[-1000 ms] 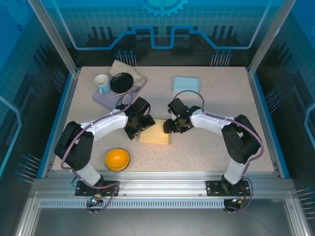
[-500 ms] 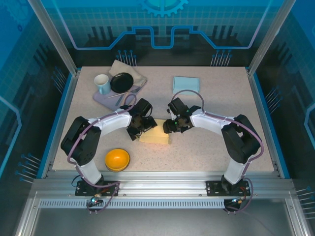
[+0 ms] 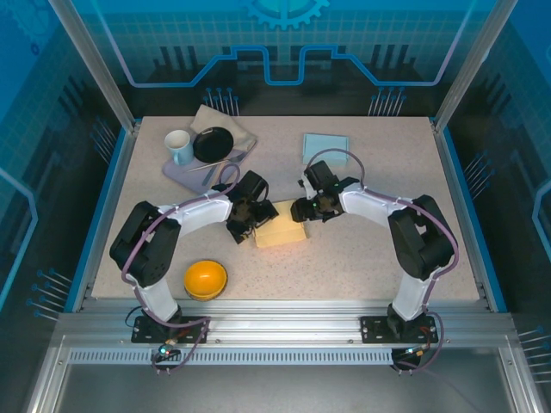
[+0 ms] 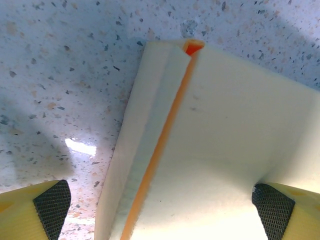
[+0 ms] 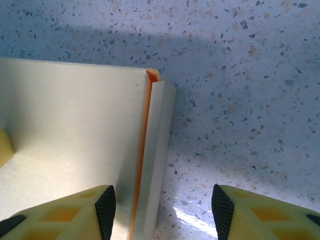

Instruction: Fold the paper box

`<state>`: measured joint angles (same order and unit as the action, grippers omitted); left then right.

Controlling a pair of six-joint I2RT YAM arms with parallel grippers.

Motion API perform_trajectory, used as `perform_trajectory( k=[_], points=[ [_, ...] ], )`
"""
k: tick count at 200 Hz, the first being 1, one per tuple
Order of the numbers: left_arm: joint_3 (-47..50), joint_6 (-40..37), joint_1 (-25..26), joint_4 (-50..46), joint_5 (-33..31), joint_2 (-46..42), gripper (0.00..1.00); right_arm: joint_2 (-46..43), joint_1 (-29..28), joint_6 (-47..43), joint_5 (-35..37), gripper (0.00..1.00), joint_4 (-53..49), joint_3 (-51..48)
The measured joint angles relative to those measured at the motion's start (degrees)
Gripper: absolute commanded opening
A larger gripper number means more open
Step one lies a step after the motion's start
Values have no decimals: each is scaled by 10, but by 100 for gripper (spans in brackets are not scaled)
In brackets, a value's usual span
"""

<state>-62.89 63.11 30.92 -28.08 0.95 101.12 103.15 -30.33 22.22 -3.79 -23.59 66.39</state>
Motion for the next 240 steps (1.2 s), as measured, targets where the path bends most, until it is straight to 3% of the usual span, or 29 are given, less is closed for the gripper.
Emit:
perform_trajectory(
  k=[41, 87, 151, 240],
  points=[
    [0, 7, 0, 17, 8, 7, 99, -49, -4, 16, 9, 56, -44, -7],
    [0, 15, 0, 36, 15, 14, 99, -149, -46, 20, 30, 56, -75, -21],
    [0, 18, 0, 42, 19, 16, 99, -97, -41, 37, 48, 56, -98, -40],
    [0, 79, 0, 38, 43, 16, 99, -75, -41, 72, -11, 52, -63, -68]
  ],
)
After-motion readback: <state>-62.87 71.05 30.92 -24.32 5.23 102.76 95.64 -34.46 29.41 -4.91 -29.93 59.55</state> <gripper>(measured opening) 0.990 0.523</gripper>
